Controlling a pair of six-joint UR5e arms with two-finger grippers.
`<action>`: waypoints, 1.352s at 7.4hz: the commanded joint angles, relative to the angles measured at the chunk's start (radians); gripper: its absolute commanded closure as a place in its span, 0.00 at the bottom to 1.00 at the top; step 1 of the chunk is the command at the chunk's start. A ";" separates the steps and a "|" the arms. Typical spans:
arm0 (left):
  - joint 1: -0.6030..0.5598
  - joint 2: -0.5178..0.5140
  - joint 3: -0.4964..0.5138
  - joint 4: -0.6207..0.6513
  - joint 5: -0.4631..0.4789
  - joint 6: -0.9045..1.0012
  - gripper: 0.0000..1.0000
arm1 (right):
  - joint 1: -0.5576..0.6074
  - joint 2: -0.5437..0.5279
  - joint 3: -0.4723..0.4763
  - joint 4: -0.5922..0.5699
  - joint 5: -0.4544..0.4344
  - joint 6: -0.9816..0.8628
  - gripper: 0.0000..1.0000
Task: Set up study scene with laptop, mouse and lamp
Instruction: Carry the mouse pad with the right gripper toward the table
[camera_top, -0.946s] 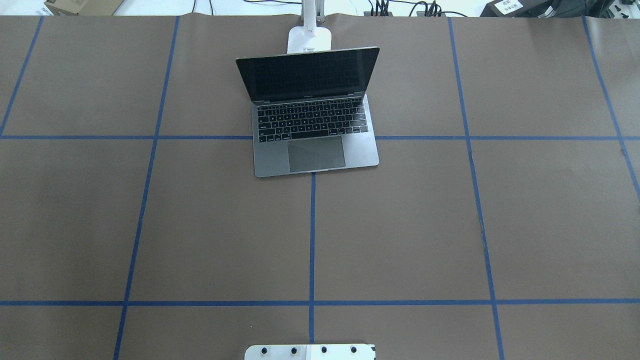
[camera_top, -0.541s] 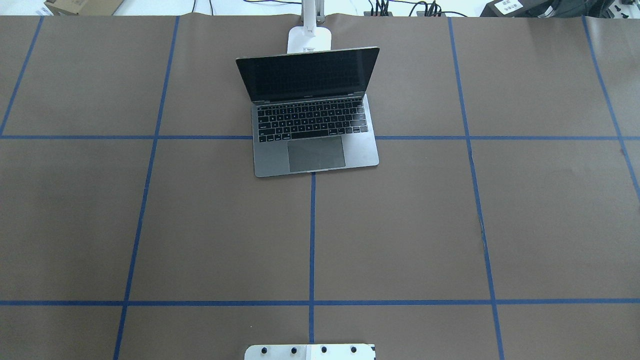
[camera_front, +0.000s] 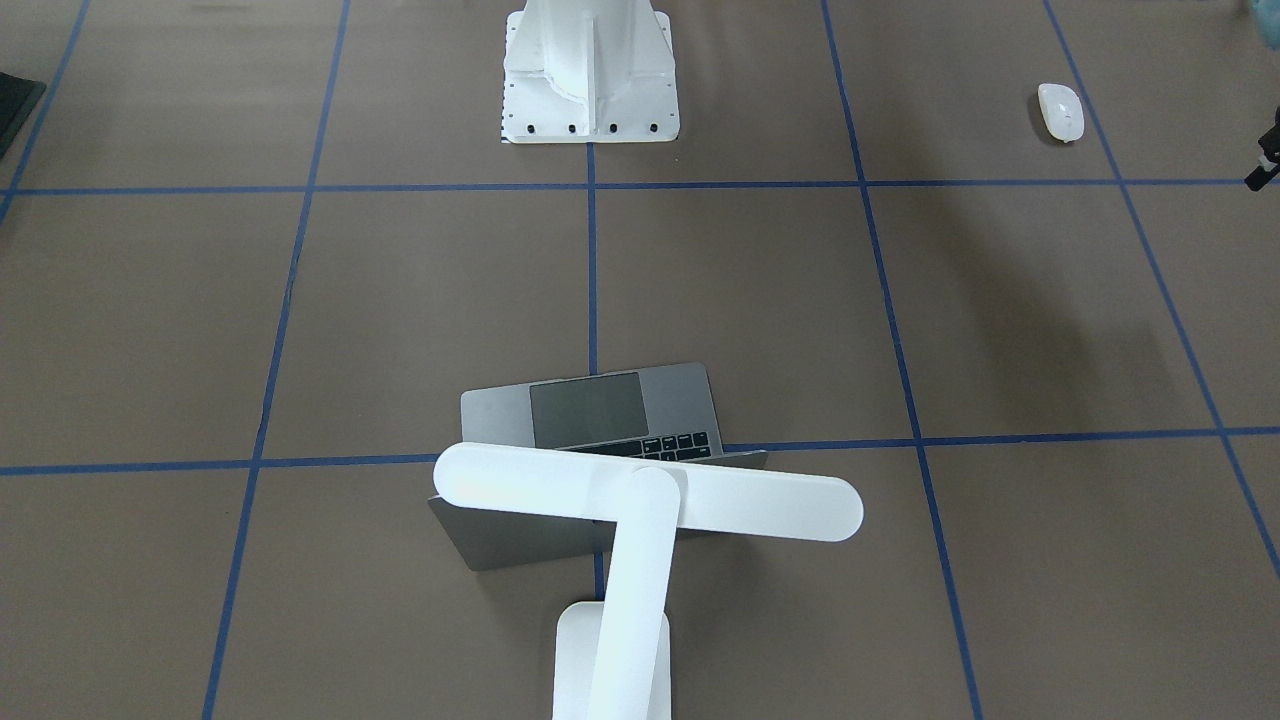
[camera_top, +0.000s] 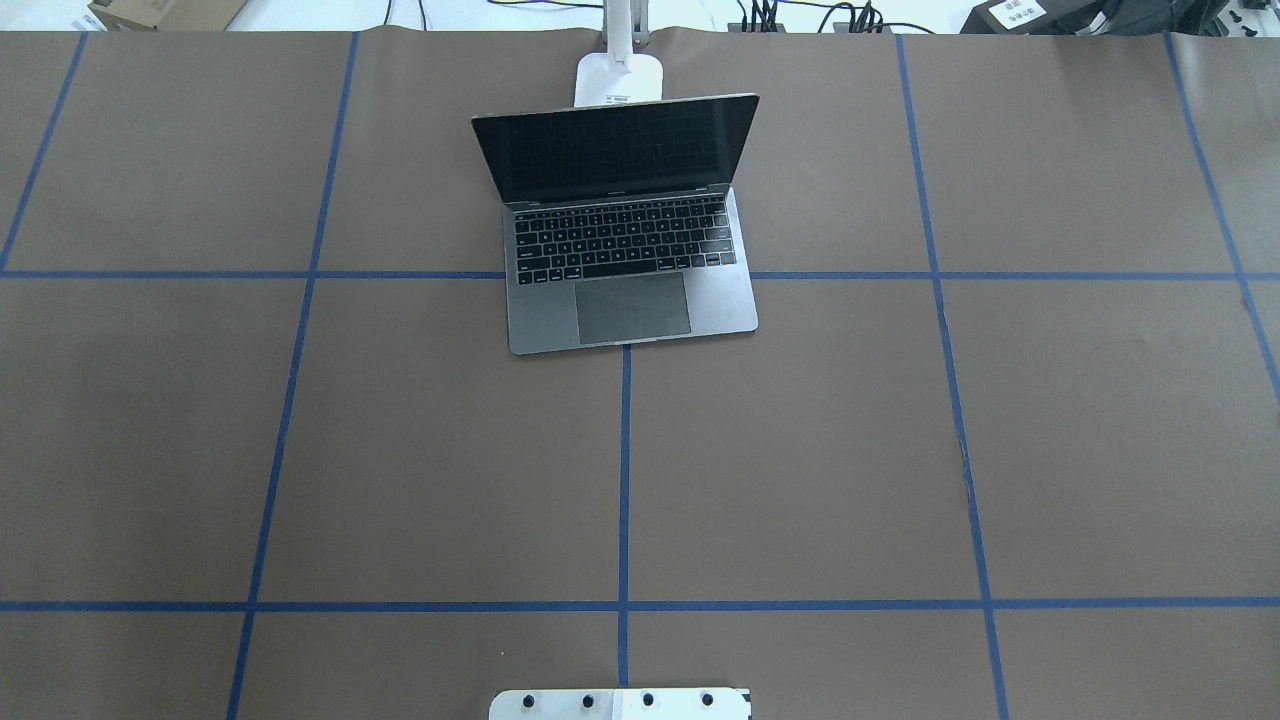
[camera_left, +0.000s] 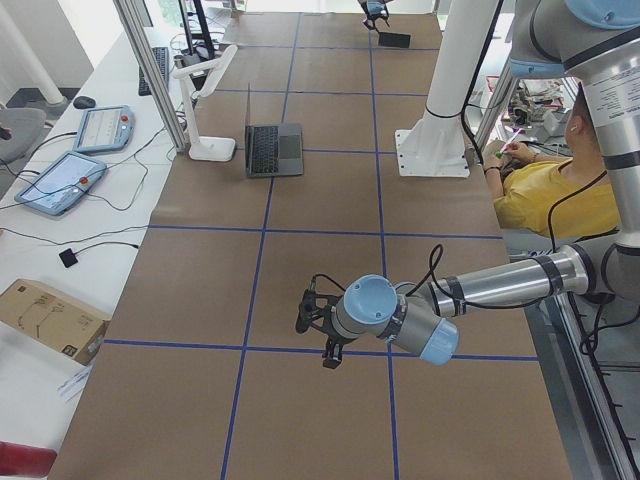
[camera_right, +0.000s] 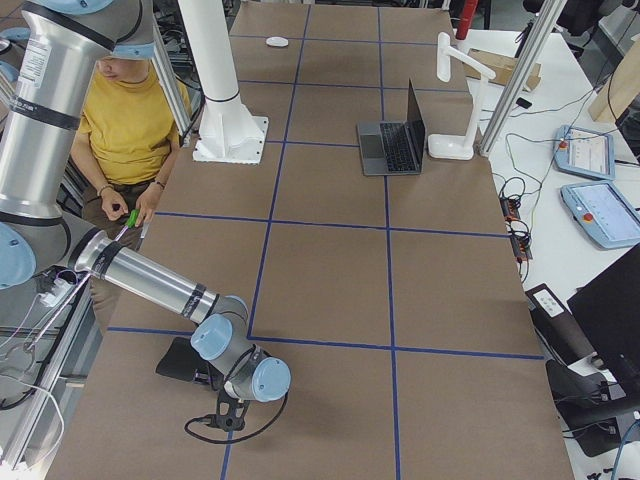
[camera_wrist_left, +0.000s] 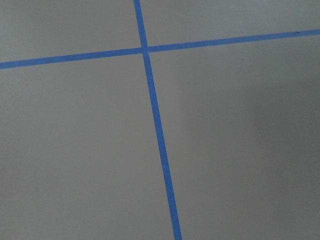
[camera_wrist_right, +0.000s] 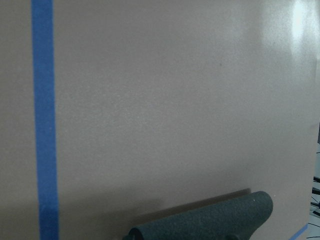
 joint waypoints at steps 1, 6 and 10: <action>0.000 -0.001 0.000 -0.002 0.000 0.000 0.00 | -0.005 -0.002 0.001 0.003 0.000 -0.005 0.43; -0.002 0.001 -0.005 -0.002 -0.002 0.000 0.00 | -0.019 0.000 0.002 0.007 0.000 -0.004 0.50; -0.002 0.001 -0.005 -0.002 -0.002 0.000 0.00 | -0.040 0.001 0.004 0.007 0.019 0.001 0.69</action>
